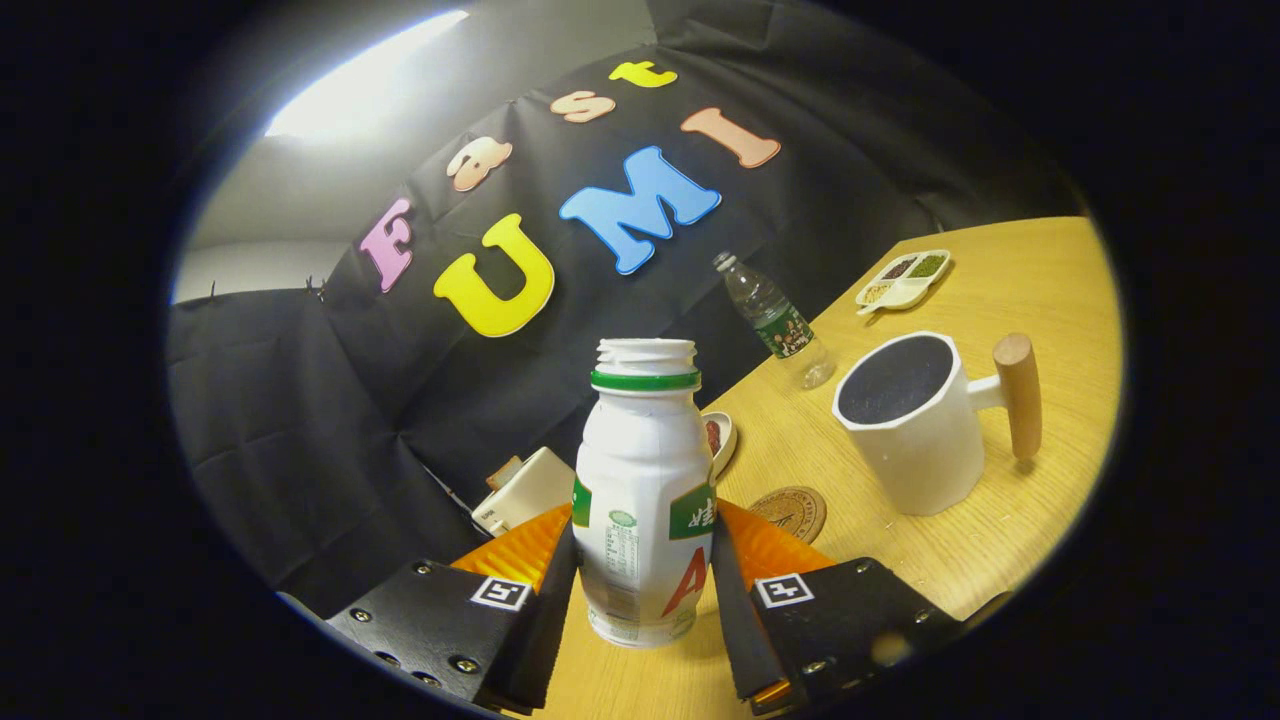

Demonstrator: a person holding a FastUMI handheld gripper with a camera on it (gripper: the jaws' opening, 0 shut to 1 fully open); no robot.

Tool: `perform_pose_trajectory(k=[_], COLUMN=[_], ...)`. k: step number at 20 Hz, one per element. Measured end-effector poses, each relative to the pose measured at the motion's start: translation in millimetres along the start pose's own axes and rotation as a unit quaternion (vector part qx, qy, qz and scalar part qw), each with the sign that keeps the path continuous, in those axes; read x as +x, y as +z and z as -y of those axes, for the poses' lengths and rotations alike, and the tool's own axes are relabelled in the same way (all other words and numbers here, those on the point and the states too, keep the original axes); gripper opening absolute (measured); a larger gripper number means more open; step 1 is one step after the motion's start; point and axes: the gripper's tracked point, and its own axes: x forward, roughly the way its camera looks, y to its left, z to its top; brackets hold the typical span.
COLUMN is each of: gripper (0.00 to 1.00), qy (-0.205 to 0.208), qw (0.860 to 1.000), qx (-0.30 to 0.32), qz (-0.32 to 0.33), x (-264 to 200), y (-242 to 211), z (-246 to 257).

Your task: Take the bottle from table, then pour the juice into the cup, finally place the bottle on the coaster

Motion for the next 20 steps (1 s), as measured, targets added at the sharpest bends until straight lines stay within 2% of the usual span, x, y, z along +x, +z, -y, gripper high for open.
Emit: perform_pose_trajectory(k=[7, 13, 20], gripper=[0.66, 0.66, 0.66], qy=[0.009, 0.033, 0.032], qw=[0.996, 0.983, 0.979], qx=[0.084, 0.179, 0.202], qz=[-0.011, 0.013, 0.022], x=[9.9, 5.7, 7.3], y=[-5.3, 6.0, 15.7], z=[3.4, 7.2, 14.8])
